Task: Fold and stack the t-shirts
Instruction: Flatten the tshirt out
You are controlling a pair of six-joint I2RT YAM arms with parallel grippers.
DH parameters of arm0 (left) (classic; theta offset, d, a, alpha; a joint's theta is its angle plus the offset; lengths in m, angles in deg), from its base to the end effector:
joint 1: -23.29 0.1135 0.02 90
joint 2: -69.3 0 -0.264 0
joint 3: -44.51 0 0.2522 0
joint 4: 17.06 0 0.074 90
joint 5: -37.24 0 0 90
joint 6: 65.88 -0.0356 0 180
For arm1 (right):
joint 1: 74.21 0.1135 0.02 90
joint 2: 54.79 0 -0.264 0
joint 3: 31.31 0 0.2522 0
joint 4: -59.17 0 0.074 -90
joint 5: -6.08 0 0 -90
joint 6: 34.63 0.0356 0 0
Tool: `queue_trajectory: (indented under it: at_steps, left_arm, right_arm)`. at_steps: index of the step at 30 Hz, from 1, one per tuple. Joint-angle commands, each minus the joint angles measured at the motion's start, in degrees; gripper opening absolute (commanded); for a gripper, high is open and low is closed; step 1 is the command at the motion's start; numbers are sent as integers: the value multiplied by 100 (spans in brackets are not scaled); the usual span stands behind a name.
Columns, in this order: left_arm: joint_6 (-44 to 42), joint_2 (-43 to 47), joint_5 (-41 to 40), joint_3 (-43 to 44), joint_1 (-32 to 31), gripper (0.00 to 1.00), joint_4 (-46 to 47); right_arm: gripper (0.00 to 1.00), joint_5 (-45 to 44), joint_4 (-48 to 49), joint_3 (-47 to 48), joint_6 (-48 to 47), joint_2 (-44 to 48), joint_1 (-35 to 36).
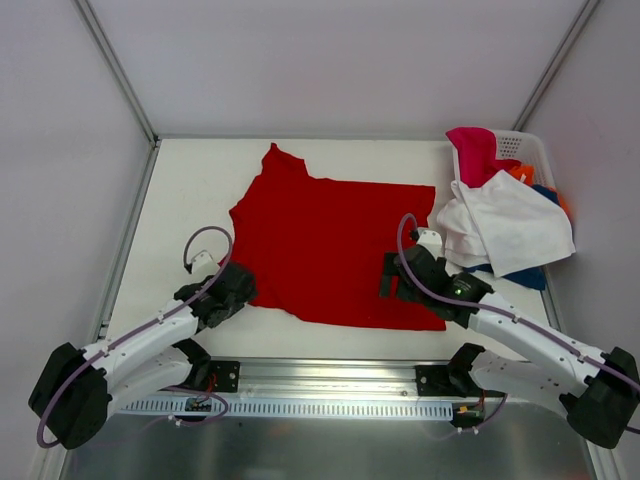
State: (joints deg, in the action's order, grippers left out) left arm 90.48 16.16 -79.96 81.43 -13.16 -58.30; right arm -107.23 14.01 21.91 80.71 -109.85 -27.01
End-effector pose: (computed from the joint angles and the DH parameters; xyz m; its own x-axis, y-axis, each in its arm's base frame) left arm 0.1389 -0.0823 0.1652 -0.5748 -0.5884 -0.5687 -0.4886 0.8043 -0.3382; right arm 0.1419 0.1325 0.2438 -0.6590 -0.1332 -0.7402 -0.2306 0.9726 0.0303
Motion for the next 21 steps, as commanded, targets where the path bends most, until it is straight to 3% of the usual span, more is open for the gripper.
queue_trajectory:
  at_steps: [1,14,21]
  left_arm:
    - [824,251,-576,-206,-47,84,-521]
    - [1194,1780,-936,-935,-47,79,-609]
    - [1185,1518,-1033,-708,-47,76,-679]
  right_arm:
    - [93,-147,-112,-202,533,426,114]
    - [93,-499,-306,26,647,-117,684]
    - [93,-719,-270,430,682,-961,1037]
